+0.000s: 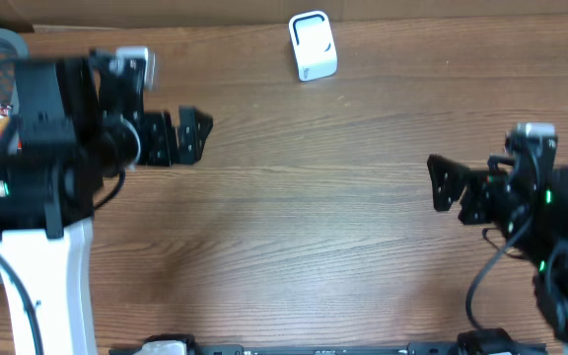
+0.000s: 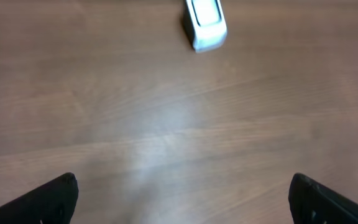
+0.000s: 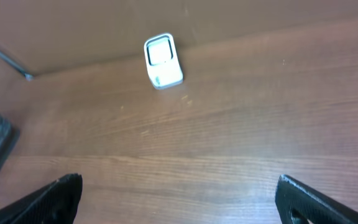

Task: Scan the item barcode
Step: 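Swing the left gripper over the grey basket, then grasp the orange-and-tan spaghetti package in the basket with the left gripper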

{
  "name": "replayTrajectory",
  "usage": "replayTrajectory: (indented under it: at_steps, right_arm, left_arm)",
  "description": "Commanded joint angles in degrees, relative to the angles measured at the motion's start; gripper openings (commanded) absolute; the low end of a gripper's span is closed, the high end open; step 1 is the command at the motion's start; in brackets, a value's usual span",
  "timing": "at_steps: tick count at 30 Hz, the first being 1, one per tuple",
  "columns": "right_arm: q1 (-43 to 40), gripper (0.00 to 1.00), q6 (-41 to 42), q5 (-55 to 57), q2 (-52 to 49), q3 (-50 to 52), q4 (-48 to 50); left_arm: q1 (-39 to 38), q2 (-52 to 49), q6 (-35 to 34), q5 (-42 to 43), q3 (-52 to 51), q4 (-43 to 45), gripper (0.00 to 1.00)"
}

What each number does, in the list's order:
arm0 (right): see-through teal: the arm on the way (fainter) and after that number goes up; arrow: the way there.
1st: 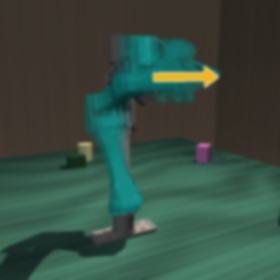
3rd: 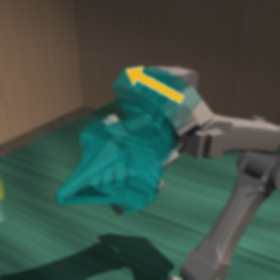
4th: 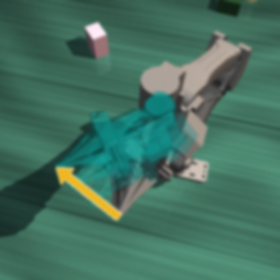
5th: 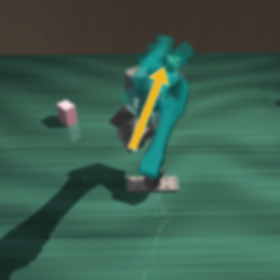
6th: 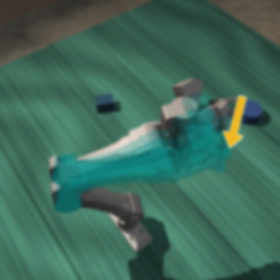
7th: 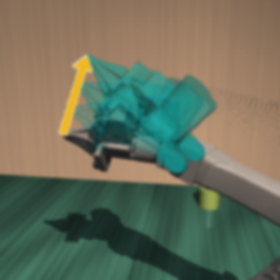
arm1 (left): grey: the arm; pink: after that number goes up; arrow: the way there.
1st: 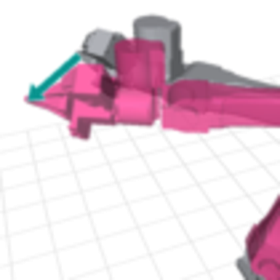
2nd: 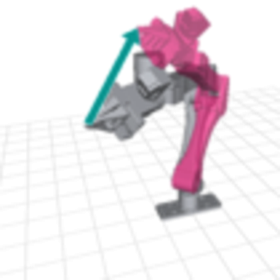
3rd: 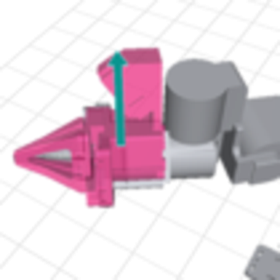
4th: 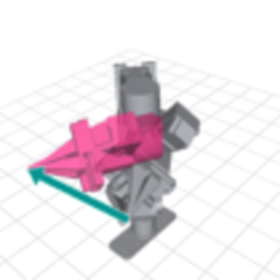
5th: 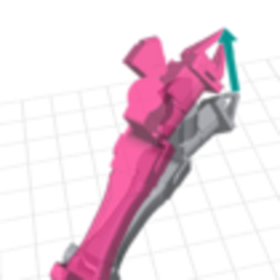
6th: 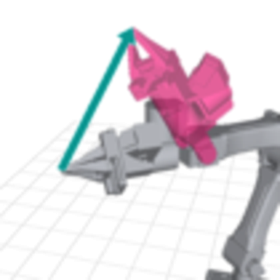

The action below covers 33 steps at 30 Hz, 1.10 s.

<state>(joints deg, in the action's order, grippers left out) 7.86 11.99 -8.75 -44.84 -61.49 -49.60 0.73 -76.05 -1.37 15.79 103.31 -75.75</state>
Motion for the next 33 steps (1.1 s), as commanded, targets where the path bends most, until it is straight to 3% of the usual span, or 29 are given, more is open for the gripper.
replayTrajectory:
  at_steps: [1,4,7,12,17,21,25,27,28,33]
  right_arm:
    - [-0.26,1.0,0.0,-2.95,-9.73,-10.82,-4.09]
    - [-0.26,1.0,-0.04,-7.43,-12.55,-11.32,-3.63]
    - [-0.26,1.0,-0.02,-9.4,-14.34,-11.32,-4.37]
    - [-0.26,1.0,-1.29,-9.35,-15.41,-11.32,-5.18]
    - [-0.26,1.0,-2.08,-9.31,-15.41,-11.32,-5.55]
    - [-0.26,1.0,-2.05,-5.66,-15.41,-11.32,-8.44]
    - [-0.26,1.0,-2.05,-2.34,-15.41,-11.32,-10.99]
    - [-0.26,1.0,-2.05,-2.23,-15.41,-11.32,-11.41]
    - [-0.26,1.0,-2.05,-2.23,-15.41,-11.32,-11.5]
    - [-0.26,1.0,-2.05,-2.21,-15.82,-11.32,-11.43]
  left_arm:
    - [-0.31,-8.33,1.46,6.08,11.3,-4.35,1.0]
    - [-0.07,-10.56,2.34,2.69,11.43,-4.0,0.98]
    - [3.67,-11.61,-7.34,-8.81,12.44,-5.7,0.98]
    - [19.98,-11.58,-12.44,-6.73,17.53,-6.91,1.0]
    - [39.01,-12.13,-11.23,-6.19,18.62,-1.53,0.99]
    - [47.89,-15.5,-12.72,-8.79,18.51,-0.31,1.0]
    - [50.34,-20.33,-10.69,-8.76,18.18,-0.66,1.0]
    - [50.34,-23.23,-9.77,-8.74,18.18,-0.7,0.82]
    - [50.25,-24.59,-9.79,-8.74,18.18,-0.55,0.8]
    - [50.25,-32.46,-9.77,-8.94,18.18,0.44,0.79]
